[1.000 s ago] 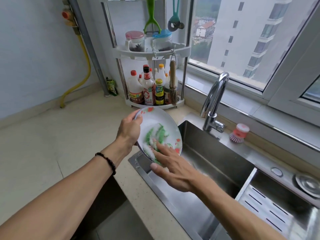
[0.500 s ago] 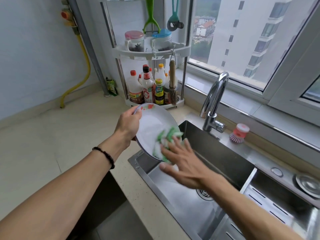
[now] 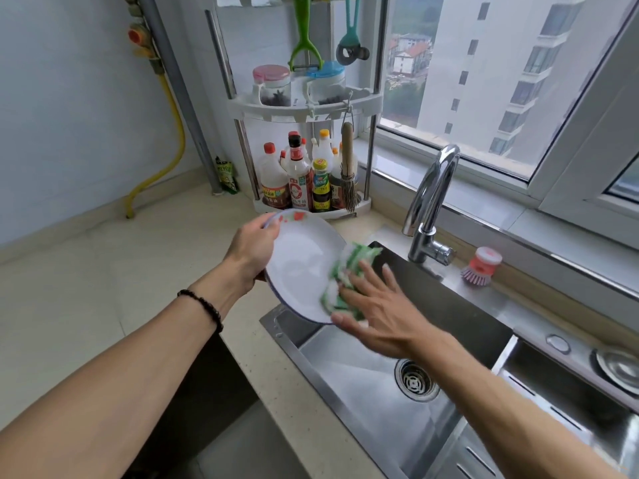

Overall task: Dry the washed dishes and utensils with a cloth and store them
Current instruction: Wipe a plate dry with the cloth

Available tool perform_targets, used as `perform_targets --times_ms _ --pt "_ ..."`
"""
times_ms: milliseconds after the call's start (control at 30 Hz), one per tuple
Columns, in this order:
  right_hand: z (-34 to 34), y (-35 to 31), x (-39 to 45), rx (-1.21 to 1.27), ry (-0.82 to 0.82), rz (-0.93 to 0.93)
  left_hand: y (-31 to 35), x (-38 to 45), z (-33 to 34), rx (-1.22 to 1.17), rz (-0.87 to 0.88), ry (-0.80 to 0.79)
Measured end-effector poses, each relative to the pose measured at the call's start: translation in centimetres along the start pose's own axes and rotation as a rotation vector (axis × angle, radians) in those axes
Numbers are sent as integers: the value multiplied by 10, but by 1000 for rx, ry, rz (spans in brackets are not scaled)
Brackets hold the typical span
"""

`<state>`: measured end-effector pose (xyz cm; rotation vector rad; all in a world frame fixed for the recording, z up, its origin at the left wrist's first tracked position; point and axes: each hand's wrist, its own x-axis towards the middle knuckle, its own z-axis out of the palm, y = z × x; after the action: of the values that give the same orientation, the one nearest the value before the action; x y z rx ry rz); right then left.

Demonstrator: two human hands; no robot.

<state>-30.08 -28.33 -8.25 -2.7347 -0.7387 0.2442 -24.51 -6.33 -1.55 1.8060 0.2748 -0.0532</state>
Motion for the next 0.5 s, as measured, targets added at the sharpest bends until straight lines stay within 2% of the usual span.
perform_targets --times_ms 100,133,233,333,367,400,467,500 --pt "16 -27 -12 294 91 -76 -2 3 5 -60 -25 87" --pt "21 -27 -11 278 172 -105 -2 3 5 -95 -62 77" --pt "28 -12 -2 11 469 -204 -5 3 4 -169 -186 -28" --pt "20 1 0 -118 563 -238 -7 -3 8 -237 -261 -54" --pt "17 3 -1 -148 586 -239 -10 -2 9 -148 -228 -38" --pt "12 4 -1 -177 604 -244 -13 -3 8 106 -114 -4" --pt "6 6 -2 -217 610 -267 -21 -9 1 791 285 16" --pt "5 8 -1 -214 604 -269 -23 -15 0 991 498 -97"
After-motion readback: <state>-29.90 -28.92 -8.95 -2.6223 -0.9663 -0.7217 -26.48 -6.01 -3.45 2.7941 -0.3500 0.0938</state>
